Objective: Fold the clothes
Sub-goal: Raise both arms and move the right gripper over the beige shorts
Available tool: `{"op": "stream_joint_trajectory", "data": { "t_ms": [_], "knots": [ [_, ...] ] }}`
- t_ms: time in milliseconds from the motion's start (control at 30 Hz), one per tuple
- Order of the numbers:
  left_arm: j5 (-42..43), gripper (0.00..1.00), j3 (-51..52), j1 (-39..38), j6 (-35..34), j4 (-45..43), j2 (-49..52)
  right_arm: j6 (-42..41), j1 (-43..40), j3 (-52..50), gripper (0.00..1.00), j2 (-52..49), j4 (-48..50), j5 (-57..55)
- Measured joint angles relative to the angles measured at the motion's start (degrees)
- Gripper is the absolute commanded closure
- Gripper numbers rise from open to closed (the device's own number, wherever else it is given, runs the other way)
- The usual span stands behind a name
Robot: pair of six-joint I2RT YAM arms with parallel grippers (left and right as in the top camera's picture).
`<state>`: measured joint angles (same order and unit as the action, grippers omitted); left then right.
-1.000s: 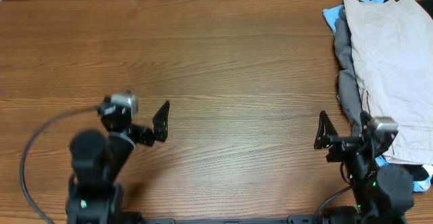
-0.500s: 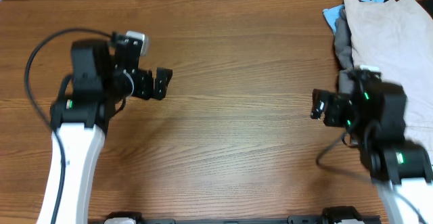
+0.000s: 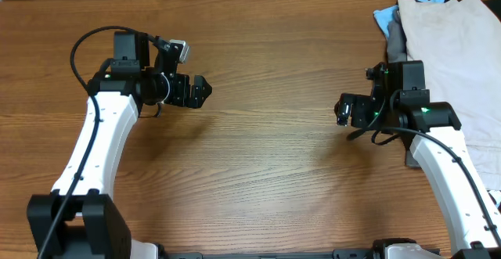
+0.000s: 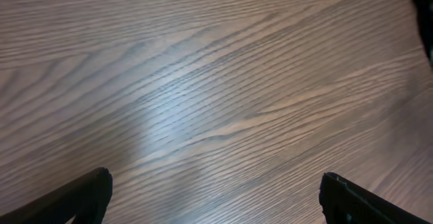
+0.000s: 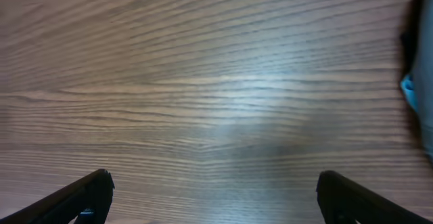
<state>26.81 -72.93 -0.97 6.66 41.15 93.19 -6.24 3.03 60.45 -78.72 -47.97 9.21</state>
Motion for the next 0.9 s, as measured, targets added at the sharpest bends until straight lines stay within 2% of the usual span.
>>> {"op": "stream_joint_trajectory", "data": {
  "t_ms": [233, 367, 467, 667, 900],
  "knots": [
    [2.0, 0.00, 0.0, 0.0, 0.0, -0.4, 0.4, -3.7, -4.9, 0.0, 0.00, 0.0, 0.5, 2.1],
    [2.2, 0.01, 0.0, 0.0, 0.0, -0.6, 0.4, -7.2, -13.9, 0.0, 0.00, 0.0, -0.2, 2.4],
    [2.4, 0.06, 0.0, 0.0, 0.0, -0.9, 0.4, -8.6, -20.5, 0.0, 0.00, 0.0, -0.3, 2.3],
    [2.3, 0.09, 0.0, 0.0, -0.5, -4.3, 0.4, -9.6, -33.1, 0.0, 0.00, 0.0, -0.4, 2.3],
    [2.3, 0.09, 0.0, 0.0, -2.5, -6.8, 0.4, -10.9, -42.8, 0.0, 0.00, -0.1, 0.9, -1.9]
  ]
}}
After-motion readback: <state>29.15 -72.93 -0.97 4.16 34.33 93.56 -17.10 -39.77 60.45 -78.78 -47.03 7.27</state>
